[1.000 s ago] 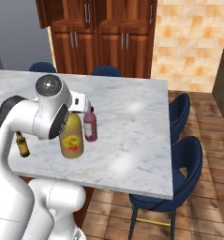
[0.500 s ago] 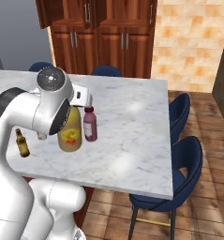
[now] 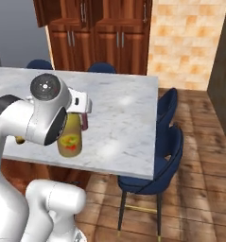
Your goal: Sort all alcoholic drinks to one cabinet, and non-alcoholic drinks to the other.
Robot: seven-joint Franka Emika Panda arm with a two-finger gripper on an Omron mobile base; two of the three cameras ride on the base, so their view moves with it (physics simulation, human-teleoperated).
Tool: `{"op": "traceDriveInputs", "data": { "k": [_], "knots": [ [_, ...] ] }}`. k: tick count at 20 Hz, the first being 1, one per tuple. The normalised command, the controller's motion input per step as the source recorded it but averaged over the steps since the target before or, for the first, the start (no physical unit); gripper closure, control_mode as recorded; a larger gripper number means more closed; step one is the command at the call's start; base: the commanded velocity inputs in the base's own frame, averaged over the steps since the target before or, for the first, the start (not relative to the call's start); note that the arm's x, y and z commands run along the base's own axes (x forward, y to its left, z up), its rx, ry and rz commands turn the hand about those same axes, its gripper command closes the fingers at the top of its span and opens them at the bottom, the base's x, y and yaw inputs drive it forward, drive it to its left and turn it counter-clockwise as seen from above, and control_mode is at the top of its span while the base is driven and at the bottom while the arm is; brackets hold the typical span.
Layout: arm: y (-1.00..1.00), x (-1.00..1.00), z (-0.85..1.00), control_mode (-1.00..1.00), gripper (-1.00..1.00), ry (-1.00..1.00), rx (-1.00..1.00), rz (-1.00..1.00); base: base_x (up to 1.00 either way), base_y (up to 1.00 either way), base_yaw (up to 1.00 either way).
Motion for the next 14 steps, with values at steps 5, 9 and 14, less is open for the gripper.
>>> {"op": "traceDriveInputs", "data": {
  "k": [5,9,14],
  "knots": [
    [0.00,0.00,0.00,1.00,1.00,0.00,0.00,0.00,-0.18,-1.00,0.00],
    [0.00,0.00,0.00,1.00,1.00,0.00,0.00,0.00,0.02,-1.00,0.00],
    [0.00,0.00,0.00,1.00,1.00,0.00,0.00,0.00,0.02,-1.00,0.02]
  ]
}}
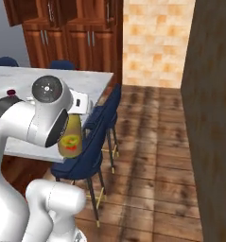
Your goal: Sort all alcoholic drinks to one cabinet, and non-alcoholic drinks to the other.
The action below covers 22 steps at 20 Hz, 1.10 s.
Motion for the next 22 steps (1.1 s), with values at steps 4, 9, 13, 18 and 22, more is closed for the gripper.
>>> {"op": "traceDriveInputs", "data": {
  "k": [4,9,13,18,22],
  "knots": [
    [0.00,0.00,0.00,1.00,1.00,0.00,0.00,0.00,0.47,-1.00,0.01],
    [0.00,0.00,0.00,1.00,1.00,0.00,0.00,0.00,0.95,-0.91,0.02],
    [0.00,0.00,0.00,1.00,1.00,0.00,0.00,0.00,1.00,-0.64,0.00],
    [0.00,0.00,0.00,1.00,1.00,0.00,0.00,0.00,1.00,-0.29,0.00],
    [0.00,0.00,0.00,1.00,1.00,0.00,0.00,0.00,1.00,-0.12,0.00]
  ]
}}
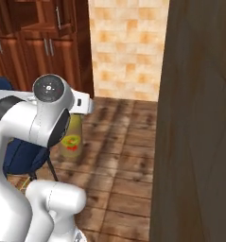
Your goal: Sort all alcoholic drinks to one cabinet, and non-alcoholic drinks to the other.
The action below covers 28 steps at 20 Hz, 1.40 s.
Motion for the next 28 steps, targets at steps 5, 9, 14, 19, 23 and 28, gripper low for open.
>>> {"op": "traceDriveInputs", "data": {
  "k": [5,9,14,19,23,28],
  "knots": [
    [0.00,0.00,0.00,1.00,1.00,0.00,0.00,0.00,1.00,-0.11,0.00],
    [0.00,0.00,0.00,1.00,1.00,0.00,0.00,0.00,1.00,-0.08,0.00],
    [0.00,0.00,0.00,1.00,1.00,0.00,0.00,0.00,1.00,-0.01,0.00],
    [0.00,0.00,0.00,1.00,1.00,0.00,0.00,0.00,1.00,0.00,0.00],
    [0.00,0.00,0.00,1.00,1.00,0.00,0.00,0.00,1.00,0.00,0.00],
    [0.00,0.00,0.00,1.00,1.00,0.00,0.00,0.00,1.00,0.00,0.29]
  ]
}}
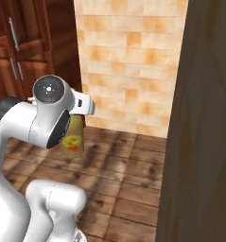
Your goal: Sort all alcoholic drinks to one cabinet, and non-alcoholic drinks to the other.
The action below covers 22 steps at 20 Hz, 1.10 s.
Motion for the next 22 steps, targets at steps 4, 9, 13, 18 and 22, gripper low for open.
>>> {"op": "traceDriveInputs", "data": {
  "k": [4,9,13,18,22],
  "knots": [
    [0.00,0.00,0.00,1.00,1.00,0.00,0.00,0.00,1.00,-0.02,0.58],
    [0.00,0.00,0.00,1.00,1.00,0.00,0.00,0.00,1.00,-0.21,0.65],
    [0.00,0.00,0.00,1.00,1.00,0.00,0.00,0.00,0.76,-0.10,0.73],
    [0.00,0.00,0.00,1.00,1.00,0.00,0.00,0.00,0.15,0.10,0.79],
    [0.00,0.00,0.00,1.00,1.00,0.00,0.00,0.00,0.22,0.23,0.71]
  ]
}}
